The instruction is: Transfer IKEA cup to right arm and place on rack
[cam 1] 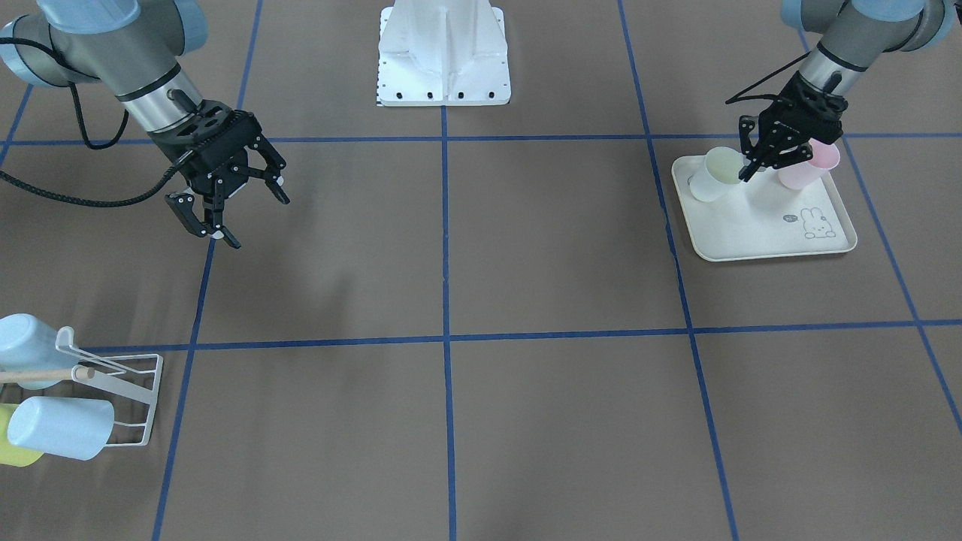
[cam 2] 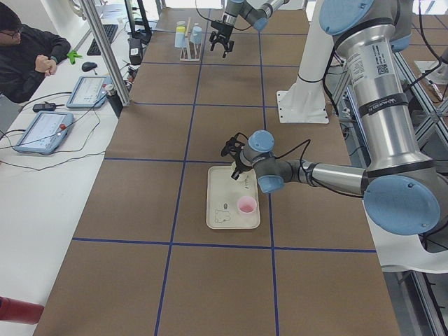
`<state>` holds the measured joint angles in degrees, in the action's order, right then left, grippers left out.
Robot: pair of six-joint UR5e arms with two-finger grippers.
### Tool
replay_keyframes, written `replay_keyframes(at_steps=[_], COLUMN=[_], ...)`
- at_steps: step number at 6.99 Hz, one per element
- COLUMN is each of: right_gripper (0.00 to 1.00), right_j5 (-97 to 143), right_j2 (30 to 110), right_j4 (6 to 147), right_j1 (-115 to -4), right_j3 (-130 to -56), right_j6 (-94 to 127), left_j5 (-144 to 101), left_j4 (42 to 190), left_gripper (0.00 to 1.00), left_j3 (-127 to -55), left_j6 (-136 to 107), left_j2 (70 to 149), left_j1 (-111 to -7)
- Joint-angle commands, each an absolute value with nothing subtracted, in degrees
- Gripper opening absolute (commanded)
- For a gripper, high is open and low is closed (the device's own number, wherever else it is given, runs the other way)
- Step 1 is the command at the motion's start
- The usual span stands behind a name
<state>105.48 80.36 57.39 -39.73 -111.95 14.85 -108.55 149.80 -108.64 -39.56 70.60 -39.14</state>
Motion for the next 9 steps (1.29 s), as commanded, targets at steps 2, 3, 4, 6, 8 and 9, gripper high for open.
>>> replay_keyframes(at_steps=[2,3,4,6,8,9], right_gripper=[1.0,1.0,1.0,1.0,0.99,0.99], right_j5=[105.3,105.1,105.0,104.9,104.5,103.4], right_j2=[80.2,79.7,79.2,79.2,76.1,72.9], right_j4=[57.3,57.3,57.2,49.1,36.5,35.5], right_j1=[-39.6,-38.9,-37.8,-34.7,-30.2,-27.5], right_j3=[-111.9,-111.8,-111.8,-110.7,-106.3,-105.0], right_j6=[14.9,15.4,15.6,15.6,16.1,18.3], left_j5=[-109.2,-109.0,-109.0,-110.0,-113.7,-113.8], left_j4=[149.7,149.5,149.4,149.9,149.8,150.0], left_gripper=[0.0,0.0,0.0,0.0,0.0,0.0], left_j3=[-111.8,-113.4,-114.7,-115.5,-118.0,-117.9], left_j6=[-39.4,-40.1,-42.7,-59.3,-78.2,-80.7], left_j2=[70.7,71.0,72.1,80.6,90.3,93.6], left_j1=[-40.6,-43.0,-43.9,-43.9,-43.3,-42.6])
